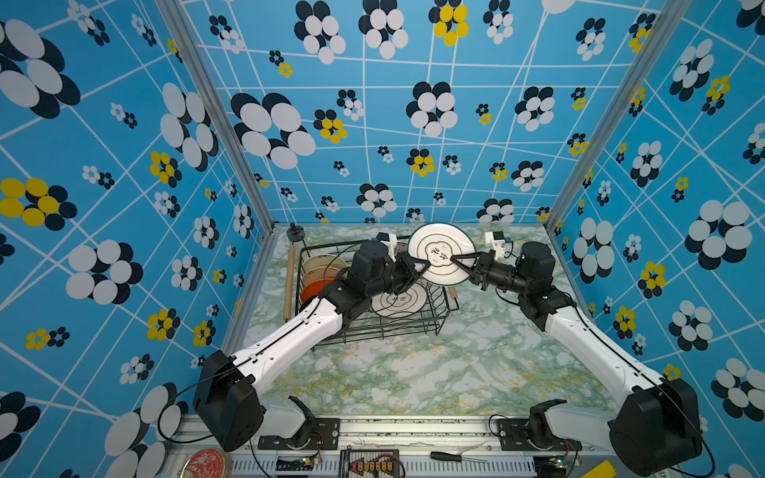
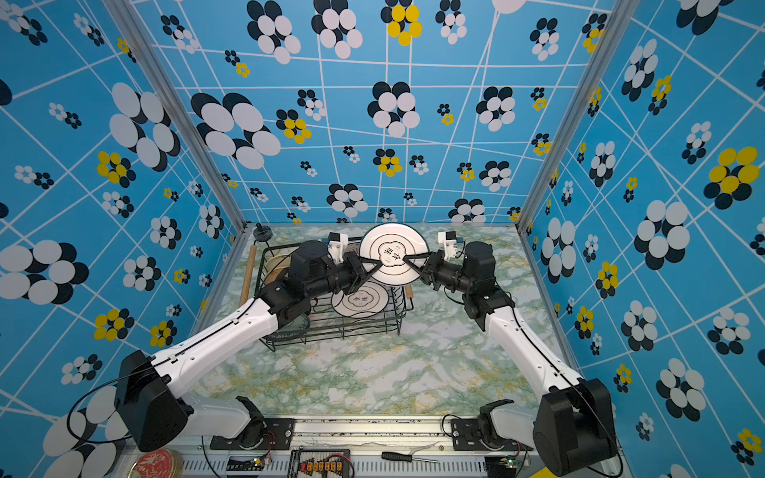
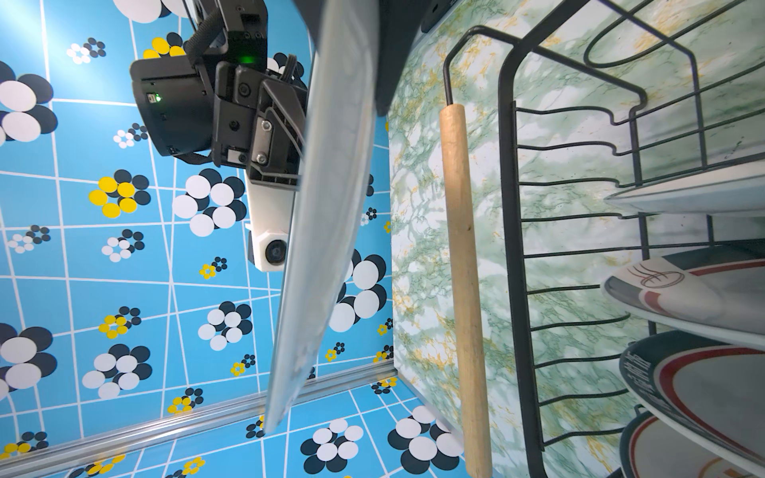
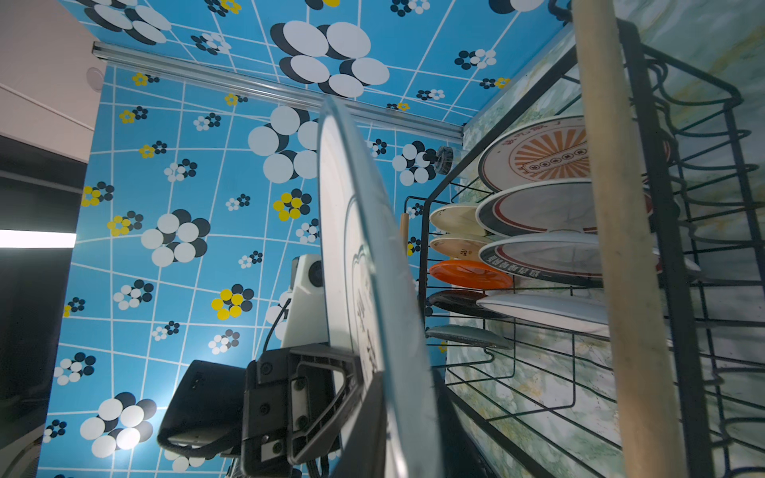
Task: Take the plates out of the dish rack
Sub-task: 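Grasp the white plate's rim with the right gripper while the left holds it, then carry the white plate away from the rack with the right gripper while the left releases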
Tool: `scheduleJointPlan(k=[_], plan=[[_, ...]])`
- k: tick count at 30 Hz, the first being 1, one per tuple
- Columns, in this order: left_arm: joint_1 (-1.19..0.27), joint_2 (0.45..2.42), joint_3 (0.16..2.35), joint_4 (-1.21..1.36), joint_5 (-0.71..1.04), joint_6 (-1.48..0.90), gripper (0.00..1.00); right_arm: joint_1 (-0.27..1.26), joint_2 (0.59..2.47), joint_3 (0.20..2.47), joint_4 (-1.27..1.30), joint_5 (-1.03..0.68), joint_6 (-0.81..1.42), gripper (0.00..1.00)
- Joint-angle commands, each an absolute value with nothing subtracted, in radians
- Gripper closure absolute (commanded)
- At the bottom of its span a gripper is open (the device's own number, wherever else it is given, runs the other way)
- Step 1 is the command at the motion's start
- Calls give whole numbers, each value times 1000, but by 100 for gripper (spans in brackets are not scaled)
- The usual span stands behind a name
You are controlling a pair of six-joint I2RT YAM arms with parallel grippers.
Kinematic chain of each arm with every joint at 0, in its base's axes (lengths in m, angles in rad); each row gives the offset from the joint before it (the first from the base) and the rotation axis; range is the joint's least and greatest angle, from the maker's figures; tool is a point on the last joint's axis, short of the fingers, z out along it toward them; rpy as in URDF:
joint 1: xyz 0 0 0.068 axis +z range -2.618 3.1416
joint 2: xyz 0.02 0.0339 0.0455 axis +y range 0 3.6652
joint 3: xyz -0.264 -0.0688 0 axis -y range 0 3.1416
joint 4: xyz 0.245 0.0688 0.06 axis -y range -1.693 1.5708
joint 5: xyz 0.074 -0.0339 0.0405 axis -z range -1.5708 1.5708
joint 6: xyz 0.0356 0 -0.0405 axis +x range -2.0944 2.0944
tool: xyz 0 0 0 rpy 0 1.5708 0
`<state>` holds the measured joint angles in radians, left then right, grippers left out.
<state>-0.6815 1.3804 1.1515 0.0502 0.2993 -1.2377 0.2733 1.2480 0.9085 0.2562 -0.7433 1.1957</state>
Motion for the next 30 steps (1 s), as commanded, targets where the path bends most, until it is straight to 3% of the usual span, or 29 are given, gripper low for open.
scheduleJointPlan(k=[1,5,7,8,14,20,21,22,30], plan=[[-696,1406,1163,68,315,-1178,88,291,1250,902,286,-770,1169,88],[-696,1400,1164,61,309,-1150,71,290,1243,902,282,-764,1170,91],[-696,1392,1169,45,301,-1125,51,288,1239,907,278,-759,1169,93],[-695,1387,1171,34,297,-1111,47,288,1237,909,272,-755,1170,93],[-693,1354,1189,2,302,-1028,30,261,1233,940,235,-749,1158,96],[-662,1278,1177,-107,276,-917,20,206,1211,1009,106,-734,1077,97],[-651,1260,1175,-134,268,-893,16,193,1205,1024,59,-724,1048,97],[-641,1245,1175,-164,258,-874,3,182,1199,1037,24,-711,1024,97],[-564,1128,1162,-397,80,-697,1,47,1157,1127,-235,-565,835,97]])
